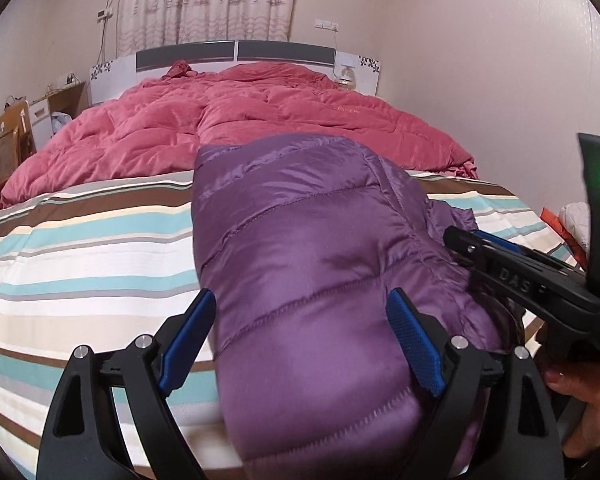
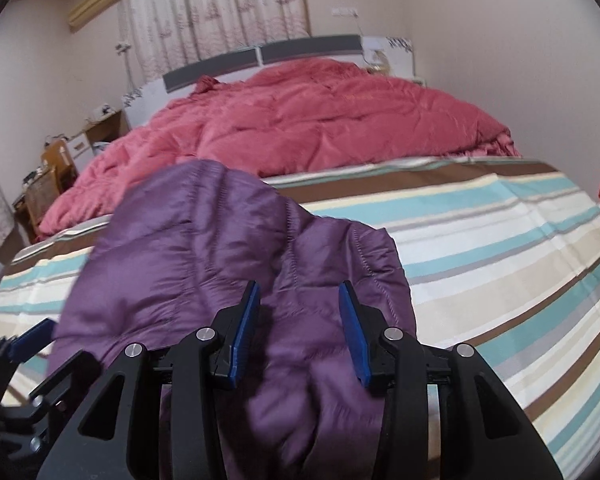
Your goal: Fold large clothes
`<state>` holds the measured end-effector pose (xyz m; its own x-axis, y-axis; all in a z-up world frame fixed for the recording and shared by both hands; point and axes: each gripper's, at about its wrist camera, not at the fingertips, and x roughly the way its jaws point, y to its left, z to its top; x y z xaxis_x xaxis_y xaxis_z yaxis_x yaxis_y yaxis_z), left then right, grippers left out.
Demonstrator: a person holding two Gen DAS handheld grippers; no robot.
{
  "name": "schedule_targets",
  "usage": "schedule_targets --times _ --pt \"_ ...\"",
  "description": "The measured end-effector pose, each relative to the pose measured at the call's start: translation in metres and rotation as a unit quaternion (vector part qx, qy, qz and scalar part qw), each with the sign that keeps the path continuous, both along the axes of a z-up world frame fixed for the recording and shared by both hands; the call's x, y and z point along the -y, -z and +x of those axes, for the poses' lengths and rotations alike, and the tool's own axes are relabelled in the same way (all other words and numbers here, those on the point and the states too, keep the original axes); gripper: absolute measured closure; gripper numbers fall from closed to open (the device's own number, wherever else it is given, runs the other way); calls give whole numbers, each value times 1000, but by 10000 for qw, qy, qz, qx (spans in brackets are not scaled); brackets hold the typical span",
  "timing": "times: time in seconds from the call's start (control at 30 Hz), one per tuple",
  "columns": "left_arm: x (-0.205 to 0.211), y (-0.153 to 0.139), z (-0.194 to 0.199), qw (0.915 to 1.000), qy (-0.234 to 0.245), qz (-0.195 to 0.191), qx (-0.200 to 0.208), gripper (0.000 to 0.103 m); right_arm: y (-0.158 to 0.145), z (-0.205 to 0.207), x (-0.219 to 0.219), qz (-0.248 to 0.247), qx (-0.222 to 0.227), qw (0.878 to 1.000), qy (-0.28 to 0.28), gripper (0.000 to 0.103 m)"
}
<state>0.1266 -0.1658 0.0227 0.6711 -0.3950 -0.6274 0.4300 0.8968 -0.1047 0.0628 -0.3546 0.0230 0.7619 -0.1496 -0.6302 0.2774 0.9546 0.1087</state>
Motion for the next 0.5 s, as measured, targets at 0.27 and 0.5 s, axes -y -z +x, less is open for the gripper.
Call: schedule_targets --times 0.27,0.5 --pt "8 8 0 9996 74 266 -1 15 9 -9 -5 -82 -197 9998 -63 62" --pt "34 24 8 9965 260 791 -26 12 44 4 20 170 -440 9988 143 62"
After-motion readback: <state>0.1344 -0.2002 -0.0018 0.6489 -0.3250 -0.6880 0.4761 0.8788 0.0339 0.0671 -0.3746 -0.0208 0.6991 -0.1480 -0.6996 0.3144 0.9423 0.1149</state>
